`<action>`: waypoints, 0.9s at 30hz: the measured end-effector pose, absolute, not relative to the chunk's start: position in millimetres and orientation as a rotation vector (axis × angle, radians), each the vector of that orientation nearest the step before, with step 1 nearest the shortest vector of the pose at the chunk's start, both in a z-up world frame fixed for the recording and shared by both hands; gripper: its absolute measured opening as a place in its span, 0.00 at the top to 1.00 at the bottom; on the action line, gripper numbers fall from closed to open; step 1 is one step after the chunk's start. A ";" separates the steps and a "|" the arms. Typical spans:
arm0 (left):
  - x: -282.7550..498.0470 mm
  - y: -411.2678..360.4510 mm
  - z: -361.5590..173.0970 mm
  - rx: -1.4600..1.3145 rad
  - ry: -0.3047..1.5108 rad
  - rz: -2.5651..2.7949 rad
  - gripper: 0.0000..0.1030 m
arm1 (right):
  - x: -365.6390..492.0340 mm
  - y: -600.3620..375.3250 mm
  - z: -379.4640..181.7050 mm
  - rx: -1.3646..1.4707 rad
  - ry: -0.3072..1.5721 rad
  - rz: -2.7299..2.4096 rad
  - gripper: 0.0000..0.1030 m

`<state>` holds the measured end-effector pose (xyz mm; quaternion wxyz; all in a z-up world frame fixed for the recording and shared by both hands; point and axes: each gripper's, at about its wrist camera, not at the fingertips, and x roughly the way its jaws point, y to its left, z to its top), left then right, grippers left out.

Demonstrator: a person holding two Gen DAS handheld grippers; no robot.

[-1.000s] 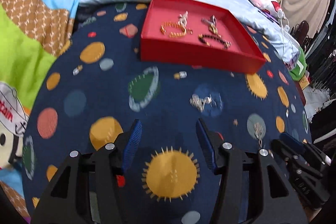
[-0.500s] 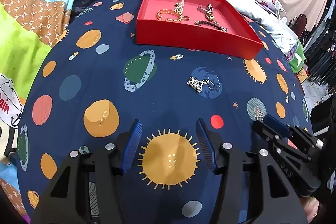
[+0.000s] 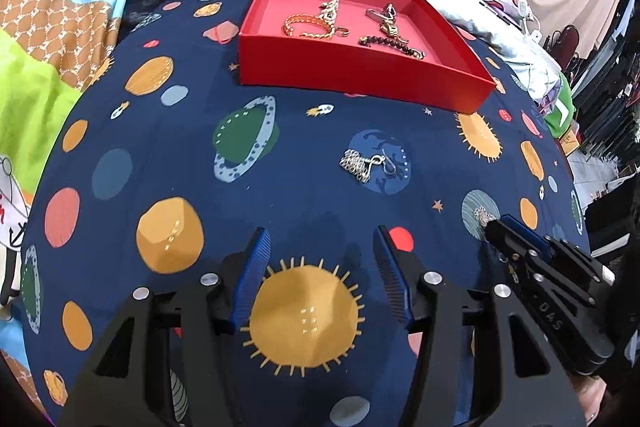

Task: Organize jewelry
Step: 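Grasp the silver filigree earring with the right gripper while the left gripper grasps the silver chain, then carry the filigree earring and silver chain into the red tray and open both grippers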

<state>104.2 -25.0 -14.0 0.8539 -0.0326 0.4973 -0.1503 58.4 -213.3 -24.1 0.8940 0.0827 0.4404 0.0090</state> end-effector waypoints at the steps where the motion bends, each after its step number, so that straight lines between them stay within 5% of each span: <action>1: 106.4 -26.9 -14.6 -0.070 1.046 -0.321 0.50 | 57.7 -215.0 -21.5 0.174 0.908 0.017 0.83; 9: 130.1 -50.1 -19.6 -0.089 1.032 -0.357 0.51 | 56.4 -223.1 -10.1 0.199 0.888 0.021 0.83; 13: 140.8 -59.9 -24.7 -0.087 1.030 -0.355 0.62 | 55.5 -227.0 -7.9 0.209 0.882 0.022 0.83; 19: 149.6 -71.3 -27.2 -0.077 1.017 -0.355 0.66 | 56.2 -233.2 -7.1 0.233 0.879 0.027 0.83; 23: 151.2 -75.9 -28.1 -0.063 1.012 -0.361 0.78 | 56.7 -233.0 -6.6 0.232 0.876 0.031 0.83; 27: 148.7 -76.7 -27.8 -0.056 1.003 -0.372 0.80 | 56.7 -232.6 -7.0 0.233 0.878 0.032 0.83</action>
